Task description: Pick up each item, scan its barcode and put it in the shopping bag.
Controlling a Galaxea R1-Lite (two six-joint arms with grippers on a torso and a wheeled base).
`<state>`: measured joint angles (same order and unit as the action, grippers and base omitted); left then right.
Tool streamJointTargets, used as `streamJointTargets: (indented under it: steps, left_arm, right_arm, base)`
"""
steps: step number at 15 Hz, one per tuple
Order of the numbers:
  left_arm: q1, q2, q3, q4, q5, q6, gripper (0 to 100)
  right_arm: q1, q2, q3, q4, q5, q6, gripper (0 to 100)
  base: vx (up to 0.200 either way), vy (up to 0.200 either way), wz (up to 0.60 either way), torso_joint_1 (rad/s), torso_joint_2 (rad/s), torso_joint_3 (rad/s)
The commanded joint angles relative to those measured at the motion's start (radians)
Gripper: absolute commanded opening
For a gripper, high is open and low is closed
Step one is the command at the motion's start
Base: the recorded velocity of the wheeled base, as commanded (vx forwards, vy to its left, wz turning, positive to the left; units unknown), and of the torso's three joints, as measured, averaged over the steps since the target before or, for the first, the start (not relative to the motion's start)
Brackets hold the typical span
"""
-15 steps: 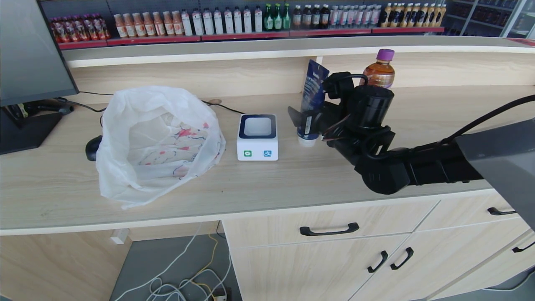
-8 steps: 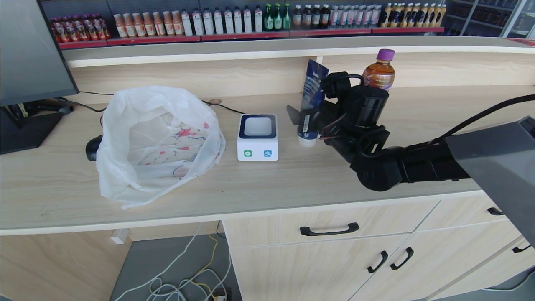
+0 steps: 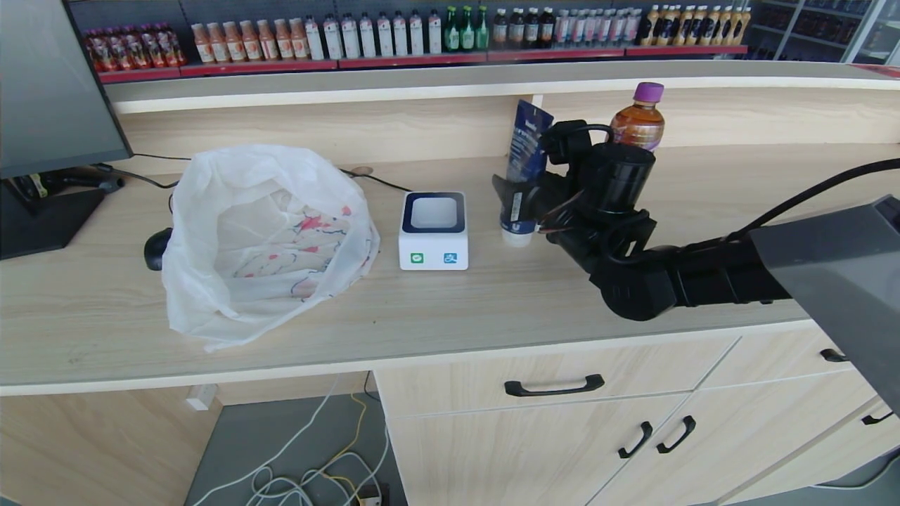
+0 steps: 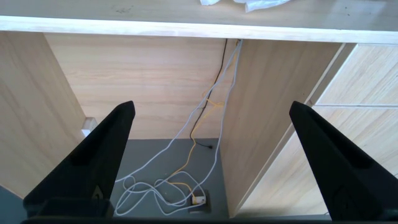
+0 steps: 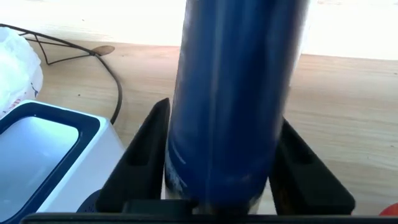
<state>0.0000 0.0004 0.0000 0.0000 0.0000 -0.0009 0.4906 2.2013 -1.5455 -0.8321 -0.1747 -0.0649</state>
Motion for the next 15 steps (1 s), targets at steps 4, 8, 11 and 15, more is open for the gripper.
streamJointTargets:
  steps: [4, 8, 11, 15]
  left_arm:
    - [0.0, 0.0, 0.0, 0.0, 0.0, -0.001, 100]
    - [0.0, 0.0, 0.0, 0.002, 0.0, -0.001, 100]
    - [0.0, 0.0, 0.0, 0.0, 0.0, -0.001, 100]
    - [0.0, 0.0, 0.0, 0.0, 0.0, -0.001, 100]
  right_arm:
    - [0.002, -0.002, 0.025, -0.008, -0.002, -0.001, 0]
    - [0.002, -0.009, 0.047, -0.032, -0.002, 0.0, 0]
    - [0.003, -0.049, 0.07, -0.045, -0.002, 0.0, 0]
    - [0.031, -0.16, 0.151, -0.11, -0.002, -0.003, 0]
  base:
    - [0.0, 0.0, 0.0, 0.0, 0.0, 0.0]
    - [0.0, 0.0, 0.0, 0.0, 0.0, 0.0]
    - [0.0, 0.0, 0.0, 0.0, 0.0, 0.0]
    - [0.0, 0.0, 0.0, 0.0, 0.0, 0.0]
